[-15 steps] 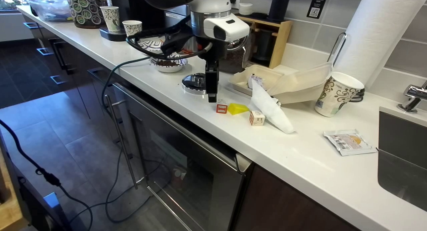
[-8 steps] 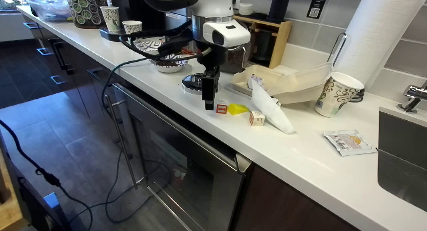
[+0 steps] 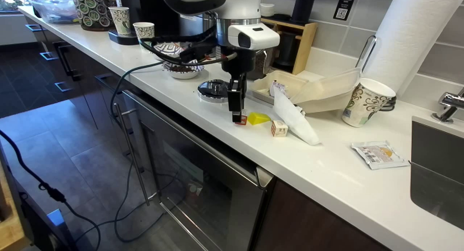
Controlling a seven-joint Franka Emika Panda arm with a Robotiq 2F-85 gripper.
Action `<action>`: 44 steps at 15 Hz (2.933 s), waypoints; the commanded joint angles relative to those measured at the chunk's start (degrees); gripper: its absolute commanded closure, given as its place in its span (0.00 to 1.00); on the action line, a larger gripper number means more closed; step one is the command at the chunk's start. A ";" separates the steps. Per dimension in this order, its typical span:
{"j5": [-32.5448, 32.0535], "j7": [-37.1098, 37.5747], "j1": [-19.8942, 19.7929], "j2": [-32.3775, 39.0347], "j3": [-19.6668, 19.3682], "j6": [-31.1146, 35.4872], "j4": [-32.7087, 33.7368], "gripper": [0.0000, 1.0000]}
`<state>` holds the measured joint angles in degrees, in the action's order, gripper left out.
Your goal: Put the cubes and the whistle into the paper takeaway box
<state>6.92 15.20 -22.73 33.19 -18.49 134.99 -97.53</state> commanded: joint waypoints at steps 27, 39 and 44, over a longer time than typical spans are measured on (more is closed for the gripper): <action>13.74 -25.49 -13.71 14.81 21.47 7.40 29.96 0.34; 11.06 -41.50 -17.81 1.73 22.28 1.43 17.54 0.00; 11.52 -43.67 -16.47 -1.35 20.67 1.81 13.68 0.00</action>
<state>17.37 -27.95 -40.43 31.65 3.76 137.25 -84.39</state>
